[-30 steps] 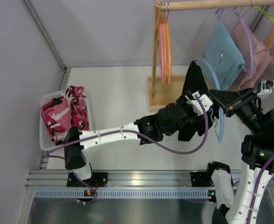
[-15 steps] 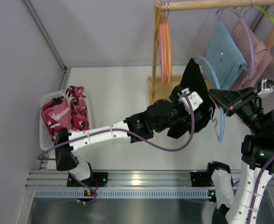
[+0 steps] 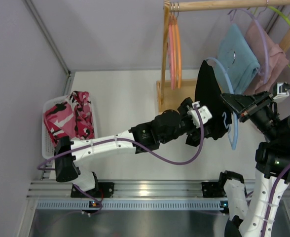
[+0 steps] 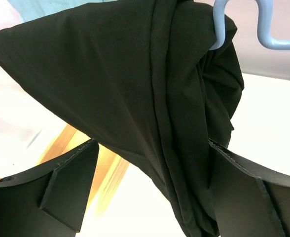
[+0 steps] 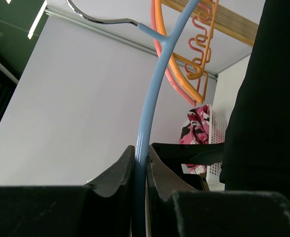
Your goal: Remove the trousers from the hanger
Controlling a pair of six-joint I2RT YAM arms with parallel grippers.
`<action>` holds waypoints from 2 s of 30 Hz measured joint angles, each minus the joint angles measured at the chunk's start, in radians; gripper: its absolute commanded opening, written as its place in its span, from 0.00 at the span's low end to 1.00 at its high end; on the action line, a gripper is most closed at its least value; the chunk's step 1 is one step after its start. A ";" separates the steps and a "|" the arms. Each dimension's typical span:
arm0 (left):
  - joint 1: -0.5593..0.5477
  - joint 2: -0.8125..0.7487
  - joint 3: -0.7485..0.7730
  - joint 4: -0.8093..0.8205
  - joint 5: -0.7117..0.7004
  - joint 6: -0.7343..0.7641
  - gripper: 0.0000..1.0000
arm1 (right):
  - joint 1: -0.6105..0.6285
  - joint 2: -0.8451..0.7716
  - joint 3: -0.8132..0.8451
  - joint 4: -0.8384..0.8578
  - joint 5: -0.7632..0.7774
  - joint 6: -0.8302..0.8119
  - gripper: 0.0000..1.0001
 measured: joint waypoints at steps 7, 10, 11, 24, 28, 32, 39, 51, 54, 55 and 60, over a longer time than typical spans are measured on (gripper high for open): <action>0.010 0.000 -0.002 -0.003 0.000 0.009 0.52 | 0.000 0.001 0.000 0.001 0.000 0.000 0.00; 0.016 0.000 -0.002 -0.003 -0.001 0.019 0.32 | 0.000 0.001 0.000 0.001 0.000 0.000 0.00; 0.018 0.000 -0.002 -0.003 -0.001 0.022 0.21 | 0.000 0.001 0.000 0.002 0.000 0.000 0.00; 0.035 -0.001 0.047 -0.032 -0.019 0.057 0.00 | 0.000 -0.011 -0.063 0.020 0.013 -0.043 0.00; 0.035 0.000 0.117 -0.052 -0.017 0.071 0.00 | 0.000 -0.020 -0.102 0.008 0.034 -0.096 0.00; 0.035 0.007 0.231 -0.068 -0.016 0.087 0.00 | 0.000 -0.034 -0.163 0.002 0.041 -0.134 0.00; 0.035 0.066 0.447 -0.093 -0.032 0.128 0.00 | 0.000 -0.042 -0.257 -0.006 0.058 -0.193 0.00; 0.035 0.127 0.661 -0.112 -0.050 0.176 0.00 | 0.000 -0.051 -0.360 -0.029 0.119 -0.301 0.00; 0.035 0.127 0.680 -0.112 -0.050 0.184 0.00 | 0.000 -0.057 -0.383 -0.032 0.131 -0.336 0.00; 0.035 0.127 0.685 -0.113 -0.050 0.186 0.00 | 0.000 -0.059 -0.391 -0.035 0.137 -0.348 0.00; 0.034 0.127 0.696 -0.132 -0.054 0.204 0.00 | 0.000 -0.066 -0.442 -0.045 0.171 -0.415 0.00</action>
